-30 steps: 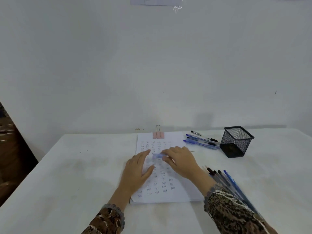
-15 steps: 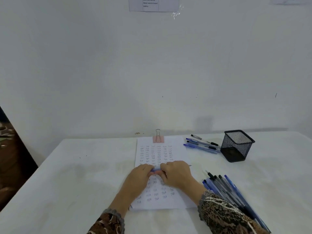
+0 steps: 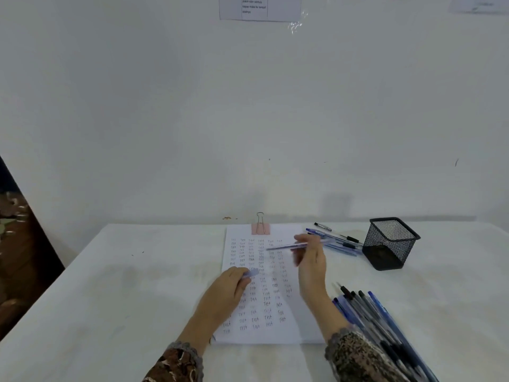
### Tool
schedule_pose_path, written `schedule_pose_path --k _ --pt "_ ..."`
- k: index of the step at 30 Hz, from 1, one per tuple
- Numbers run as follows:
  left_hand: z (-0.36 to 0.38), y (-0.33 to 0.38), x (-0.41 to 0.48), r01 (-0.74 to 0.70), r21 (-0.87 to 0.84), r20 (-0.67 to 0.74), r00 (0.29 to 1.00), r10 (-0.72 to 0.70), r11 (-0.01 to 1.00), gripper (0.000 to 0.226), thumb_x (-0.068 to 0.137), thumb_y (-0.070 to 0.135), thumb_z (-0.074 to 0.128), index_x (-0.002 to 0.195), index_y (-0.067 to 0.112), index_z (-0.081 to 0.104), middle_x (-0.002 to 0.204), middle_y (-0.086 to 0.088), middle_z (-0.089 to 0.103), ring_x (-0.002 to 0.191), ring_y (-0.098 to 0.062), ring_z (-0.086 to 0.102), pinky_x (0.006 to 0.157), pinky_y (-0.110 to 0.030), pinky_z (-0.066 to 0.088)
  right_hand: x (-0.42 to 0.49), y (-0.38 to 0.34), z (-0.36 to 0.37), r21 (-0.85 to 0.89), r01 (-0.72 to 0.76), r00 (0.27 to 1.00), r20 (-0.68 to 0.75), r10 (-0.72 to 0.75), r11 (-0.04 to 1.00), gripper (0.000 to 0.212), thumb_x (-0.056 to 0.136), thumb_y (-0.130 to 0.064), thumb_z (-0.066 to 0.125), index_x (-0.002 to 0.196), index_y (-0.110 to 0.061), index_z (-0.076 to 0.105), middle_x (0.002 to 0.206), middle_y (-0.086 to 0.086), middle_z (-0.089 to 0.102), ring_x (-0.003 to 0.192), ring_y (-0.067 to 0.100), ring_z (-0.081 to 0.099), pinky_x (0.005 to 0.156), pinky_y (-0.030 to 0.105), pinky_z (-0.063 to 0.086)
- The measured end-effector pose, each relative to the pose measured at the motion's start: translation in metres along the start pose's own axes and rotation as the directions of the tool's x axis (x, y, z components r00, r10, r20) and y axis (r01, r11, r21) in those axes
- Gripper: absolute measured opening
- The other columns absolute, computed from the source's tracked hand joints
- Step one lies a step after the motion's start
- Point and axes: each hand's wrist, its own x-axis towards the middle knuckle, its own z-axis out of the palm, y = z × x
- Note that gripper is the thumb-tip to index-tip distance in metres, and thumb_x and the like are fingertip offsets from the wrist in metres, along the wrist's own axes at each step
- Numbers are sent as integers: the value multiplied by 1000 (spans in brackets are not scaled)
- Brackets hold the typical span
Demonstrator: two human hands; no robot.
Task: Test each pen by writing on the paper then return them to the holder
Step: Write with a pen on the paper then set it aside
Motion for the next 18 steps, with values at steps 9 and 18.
schedule_pose_path --k 9,18 --pt "-1 0 1 13 3 12 1000 -13 1000 30 98 30 40 121 17 53 110 6 58 95 -2 49 77 -1 32 -27 21 8 84 -263 964 -20 265 961 32 102 -27 32 81 -8 45 45 3 42 35 14 37 39 23 33" --pt "-2 1 0 9 -4 28 1000 -9 1000 32 97 28 42 123 14 54 110 3 58 99 -8 52 84 -11 35 -27 28 8 45 -286 953 122 279 957 33 101 -27 35 80 -6 51 54 6 45 39 15 41 39 25 34"
